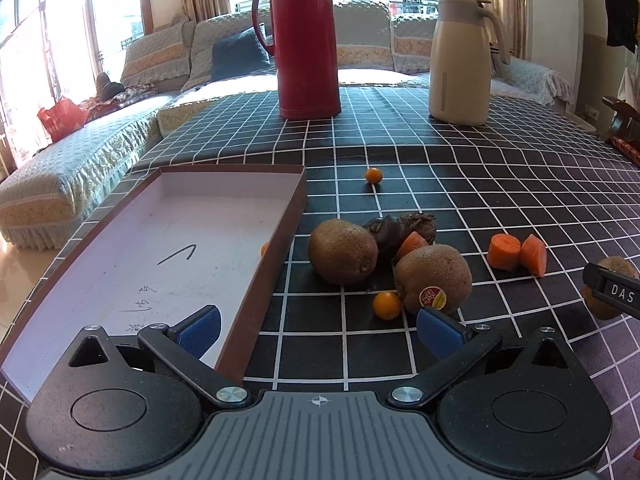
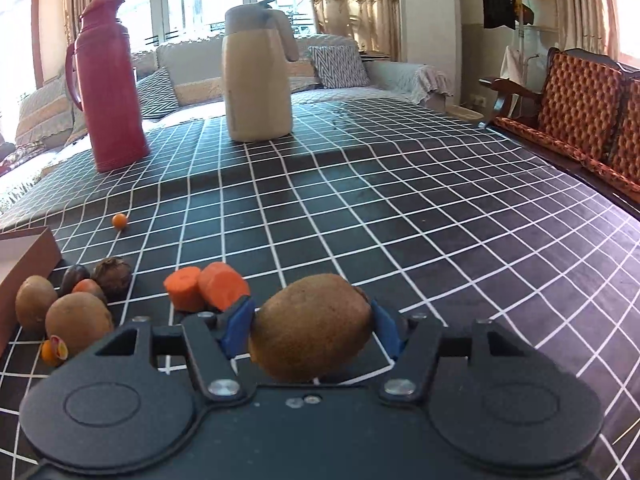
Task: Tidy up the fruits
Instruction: 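Grasp a stickered kiwi with the left tool while the right tool holds its kiwi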
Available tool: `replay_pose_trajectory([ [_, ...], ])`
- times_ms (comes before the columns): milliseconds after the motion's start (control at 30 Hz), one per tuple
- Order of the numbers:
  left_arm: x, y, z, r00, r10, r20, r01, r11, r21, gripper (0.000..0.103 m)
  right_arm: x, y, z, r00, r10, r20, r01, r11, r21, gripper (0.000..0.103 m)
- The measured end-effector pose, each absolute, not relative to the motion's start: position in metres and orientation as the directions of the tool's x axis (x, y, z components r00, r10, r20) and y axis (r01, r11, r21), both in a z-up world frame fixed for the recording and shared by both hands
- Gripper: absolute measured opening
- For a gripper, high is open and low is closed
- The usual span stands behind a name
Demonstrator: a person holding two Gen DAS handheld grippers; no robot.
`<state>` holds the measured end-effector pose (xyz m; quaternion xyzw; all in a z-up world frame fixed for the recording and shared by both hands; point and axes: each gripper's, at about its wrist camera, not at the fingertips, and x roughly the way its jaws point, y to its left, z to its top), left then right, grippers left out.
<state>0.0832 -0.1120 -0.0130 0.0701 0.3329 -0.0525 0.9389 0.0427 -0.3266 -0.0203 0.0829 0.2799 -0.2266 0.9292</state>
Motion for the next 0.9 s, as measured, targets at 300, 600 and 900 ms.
replay_pose_trajectory([
  [300, 0.101, -0.138, -0.020, 0.767, -0.088, -0.635, 0.209, 0.971, 0.118, 0.103, 0.043, -0.325, -0.024, 0.721, -0.412, -0.557, 0.488, 0.872, -0.014, 0.063],
  [600, 0.111, -0.160, -0.022, 0.766, -0.118, -0.632, 0.257, 0.958, 0.132, 0.103, 0.047, -0.326, -0.027, 0.687, -0.475, -0.550, 0.527, 0.847, -0.074, 0.063],
  [900, 0.127, -0.177, -0.025, 0.753, -0.173, -0.635, 0.299, 0.950, 0.096, 0.103, 0.047, -0.322, -0.028, 0.683, -0.493, -0.539, 0.532, 0.841, -0.094, 0.063],
])
